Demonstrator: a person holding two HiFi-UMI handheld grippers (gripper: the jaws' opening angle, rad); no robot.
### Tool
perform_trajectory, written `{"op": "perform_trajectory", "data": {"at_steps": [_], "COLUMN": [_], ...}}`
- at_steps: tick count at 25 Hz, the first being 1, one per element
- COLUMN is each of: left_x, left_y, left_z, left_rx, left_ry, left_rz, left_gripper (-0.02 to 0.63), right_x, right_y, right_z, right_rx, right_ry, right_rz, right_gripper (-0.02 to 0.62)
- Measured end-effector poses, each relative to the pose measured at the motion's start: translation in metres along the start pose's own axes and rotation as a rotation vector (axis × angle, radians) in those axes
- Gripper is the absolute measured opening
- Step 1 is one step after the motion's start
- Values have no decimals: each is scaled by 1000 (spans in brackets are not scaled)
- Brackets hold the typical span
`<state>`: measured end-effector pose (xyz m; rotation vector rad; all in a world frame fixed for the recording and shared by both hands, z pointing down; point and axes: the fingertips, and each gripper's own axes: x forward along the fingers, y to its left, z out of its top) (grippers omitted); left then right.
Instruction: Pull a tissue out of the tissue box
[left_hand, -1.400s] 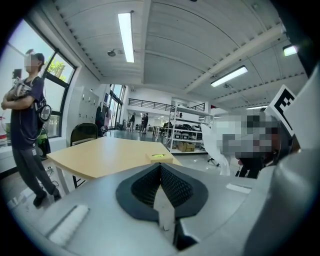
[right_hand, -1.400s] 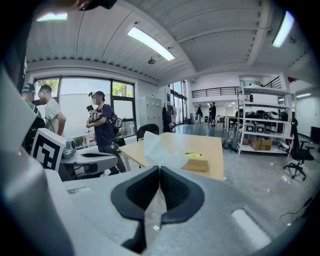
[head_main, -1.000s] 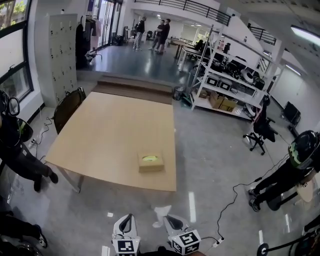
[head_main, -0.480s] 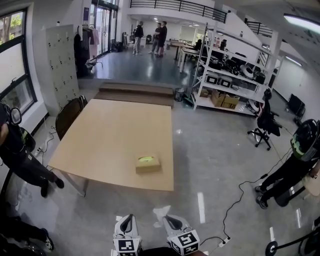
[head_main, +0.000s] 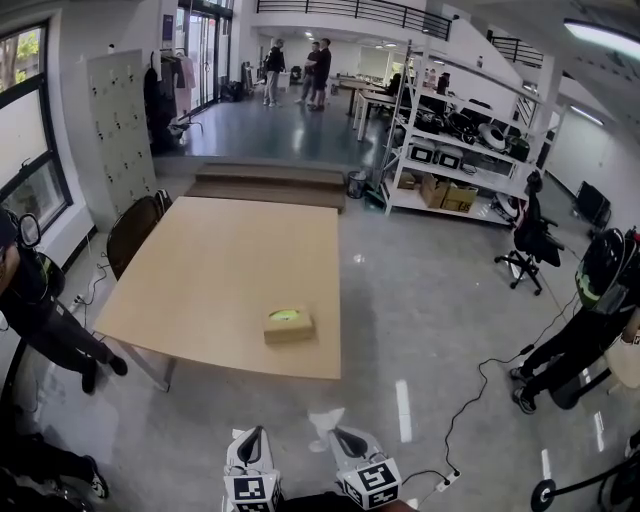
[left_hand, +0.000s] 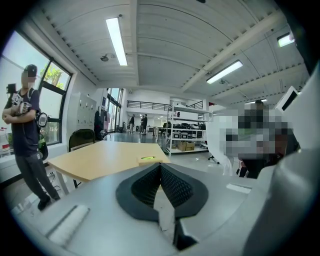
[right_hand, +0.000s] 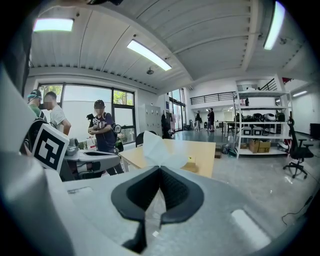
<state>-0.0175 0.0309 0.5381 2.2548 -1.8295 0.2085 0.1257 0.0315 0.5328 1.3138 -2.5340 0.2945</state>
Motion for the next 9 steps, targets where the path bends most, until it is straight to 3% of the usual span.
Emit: {"op": "perform_trajectory", "data": {"at_steps": [9], "left_x": [2], "left_y": [1], "left_z": [12], "left_rx": [-14], "left_ry": [-6], "left_rz": [5], "left_gripper": [18], "right_x": [-1], "right_y": [0], "right_z": [7], "right_rx": [-1], "right_ry": [5], "right_rz": [-4], "right_gripper": [-3]}}
